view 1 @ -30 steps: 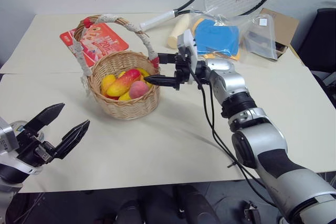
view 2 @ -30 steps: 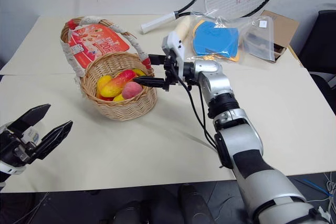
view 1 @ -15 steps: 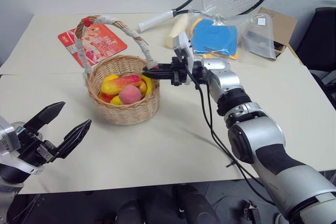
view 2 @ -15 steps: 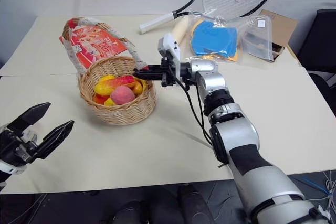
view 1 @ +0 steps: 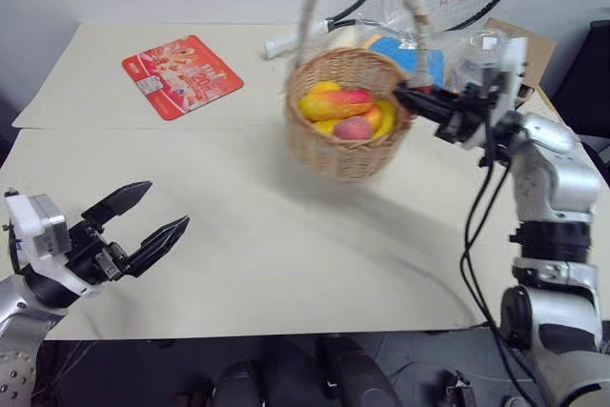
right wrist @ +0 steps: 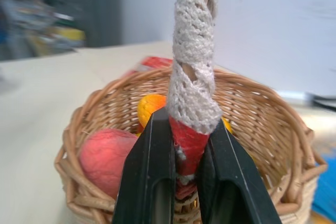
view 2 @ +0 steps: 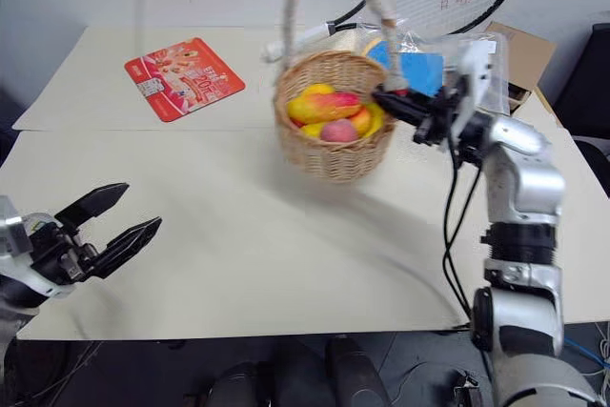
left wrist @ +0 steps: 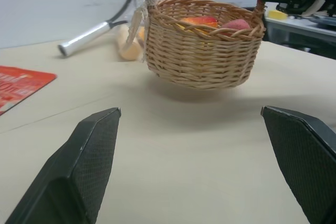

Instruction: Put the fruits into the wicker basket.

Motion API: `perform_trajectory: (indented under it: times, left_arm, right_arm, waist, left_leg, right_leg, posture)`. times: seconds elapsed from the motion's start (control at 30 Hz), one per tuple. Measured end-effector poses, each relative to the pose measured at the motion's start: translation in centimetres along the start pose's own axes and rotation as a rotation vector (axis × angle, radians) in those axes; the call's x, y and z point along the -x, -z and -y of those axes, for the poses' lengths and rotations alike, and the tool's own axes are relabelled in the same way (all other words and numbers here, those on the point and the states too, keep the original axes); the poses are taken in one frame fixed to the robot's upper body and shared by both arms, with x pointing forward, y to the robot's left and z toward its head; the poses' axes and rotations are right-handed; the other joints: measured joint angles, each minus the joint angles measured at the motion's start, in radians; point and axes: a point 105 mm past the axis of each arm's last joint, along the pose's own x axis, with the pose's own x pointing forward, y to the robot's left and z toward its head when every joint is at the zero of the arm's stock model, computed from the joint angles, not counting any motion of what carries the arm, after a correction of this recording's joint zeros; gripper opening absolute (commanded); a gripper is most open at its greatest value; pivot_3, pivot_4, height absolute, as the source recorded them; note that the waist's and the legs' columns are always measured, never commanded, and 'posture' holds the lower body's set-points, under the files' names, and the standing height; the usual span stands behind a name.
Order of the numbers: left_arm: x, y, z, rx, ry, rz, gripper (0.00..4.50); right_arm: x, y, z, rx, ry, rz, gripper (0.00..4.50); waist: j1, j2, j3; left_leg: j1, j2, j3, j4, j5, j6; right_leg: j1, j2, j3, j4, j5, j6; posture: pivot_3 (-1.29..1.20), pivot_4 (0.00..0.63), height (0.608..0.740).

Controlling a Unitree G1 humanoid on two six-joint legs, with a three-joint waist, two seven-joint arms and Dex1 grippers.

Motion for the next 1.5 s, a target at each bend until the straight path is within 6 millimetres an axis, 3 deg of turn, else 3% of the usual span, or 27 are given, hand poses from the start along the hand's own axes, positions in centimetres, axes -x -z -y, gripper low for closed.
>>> perform_trajectory:
  times: [0.1,0.17,0.23,0.43,0.47,0.5,0.6,0.83,0.97,1.07,1.23,1.33,1.4,1.5]
  left_arm:
    - [-1.2,0.2,0.3,0.003,0.098,-0.015,4.50]
    - [-1.8,0.2,0.6,0.005,0.156,-0.026,4.50]
    - [-2.7,0.4,1.7,0.018,0.270,-0.051,4.50]
    - [-4.4,0.0,3.2,0.006,0.430,-0.043,4.50]
    - [-4.7,-0.1,3.3,-0.001,0.444,-0.039,4.50]
    - [-4.8,-0.1,3.2,-0.002,0.447,-0.039,4.50]
    - [-4.7,0.4,2.6,0.009,0.432,-0.058,4.50]
    - [-3.7,1.6,1.3,0.031,0.385,-0.105,4.50]
    - [-2.1,2.9,0.4,0.019,0.312,-0.169,4.50]
    - [-0.9,4.7,-0.1,-0.004,0.254,-0.248,4.50]
    - [0.4,6.3,-0.2,-0.082,0.199,-0.323,4.50]
    - [1.2,7.8,-0.7,-0.162,0.133,-0.372,4.50]
    - [0.8,8.2,-0.5,-0.226,0.127,-0.373,4.50]
    - [0.6,8.1,-0.8,-0.284,0.109,-0.379,4.50]
  right_arm:
    - [3.7,1.7,2.5,0.013,0.199,-0.056,0.17]
    - [5.1,2.1,3.4,0.025,0.281,-0.060,0.17]
    - [7.7,2.7,4.6,0.037,0.410,-0.057,0.17]
    - [11.2,4.1,4.9,0.029,0.566,-0.037,0.17]
    - [11.8,4.4,4.8,0.026,0.586,-0.035,0.90]
    - [12.2,4.8,4.8,0.021,0.600,-0.046,1.05]
    - [13.2,6.5,4.5,-0.011,0.623,-0.098,2.07]
    - [14.9,6.7,3.6,0.044,0.613,-0.173,4.34]
    - [16.5,6.7,2.4,0.158,0.482,-0.315,4.47]
    - [15.7,6.7,0.7,0.185,0.324,-0.310,4.47]
    - [11.8,9.9,-5.6,0.158,-0.128,-0.358,4.47]
    - [6.7,10.8,-9.0,0.210,-0.376,-0.223,4.47]
    - [4.9,11.8,-11.0,0.234,-0.495,-0.188,4.47]
    - [3.8,12.7,-11.0,0.248,-0.519,-0.183,4.47]
  waist:
    - [0.005,0.000,0.000]
    - [0.007,0.000,0.000]
    - [0.006,0.001,0.000]
    - [0.009,0.001,0.000]
    - [0.010,0.002,0.000]
    - [0.011,0.002,-0.001]
    - [0.009,0.002,-0.001]
    - [0.010,0.002,-0.001]
    - [0.011,0.002,-0.001]
    - [0.007,0.002,-0.001]
    - [0.010,0.002,-0.001]
    - [0.004,0.002,-0.001]
    - [0.012,0.002,-0.001]
    - [0.035,0.002,-0.001]
  left_leg:
    - [0.000,0.000,0.001,0.000,0.000,0.000]
    - [0.000,0.000,0.001,0.000,0.000,0.000]
    - [0.001,0.000,0.001,-0.001,0.000,0.000]
    - [0.002,0.001,0.002,0.000,0.001,-0.002]
    - [0.003,0.000,0.002,0.000,0.001,-0.002]
    - [0.003,0.000,0.002,0.000,0.001,-0.002]
    - [0.003,0.001,0.002,0.000,0.001,-0.002]
    - [0.004,0.001,0.002,-0.001,0.001,-0.002]
    - [0.004,0.001,0.002,-0.001,0.001,-0.002]
    - [0.011,0.002,0.004,-0.003,0.001,-0.002]
    - [0.020,0.002,0.003,-0.006,0.000,-0.001]
    - [0.023,0.003,0.006,-0.006,-0.001,-0.001]
    - [0.023,0.003,0.005,-0.006,-0.001,-0.001]
    - [0.021,0.003,0.005,-0.004,-0.002,0.001]
  right_leg:
    - [0.000,0.000,0.001,0.000,0.000,0.000]
    - [0.000,0.001,0.001,0.000,0.000,0.000]
    - [-0.001,0.001,0.003,0.000,0.000,0.000]
    - [0.001,0.003,0.004,0.001,0.001,0.001]
    - [0.001,0.003,0.004,0.001,0.001,0.001]
    - [0.002,0.003,0.004,0.001,0.001,0.001]
    - [0.001,0.003,0.006,0.002,0.001,0.001]
    - [0.001,0.004,0.008,0.002,0.001,0.001]
    - [0.001,0.004,0.008,0.001,0.001,0.001]
    - [0.006,0.006,0.010,0.000,0.001,0.001]
    - [0.016,0.006,0.010,-0.004,0.001,0.001]
    - [0.018,0.007,0.012,-0.004,0.002,0.001]
    - [0.018,0.007,0.012,-0.005,0.001,0.001]
    - [0.017,0.005,0.011,-0.005,0.001,0.000]
  posture:
    - [0.00,0.150,0.740]
    - [0.00,0.150,0.740]
    - [0.00,0.150,0.740]
    - [0.00,0.150,0.740]
    - [0.00,0.150,0.740]
    - [0.00,0.150,0.740]
    - [0.00,0.150,0.740]
    - [0.00,0.150,0.740]
    - [0.00,0.150,0.740]
    - [0.00,0.150,0.740]
    - [0.00,0.150,0.740]
    - [0.00,0.150,0.740]
    - [0.00,0.150,0.740]
    - [0.00,0.150,0.740]
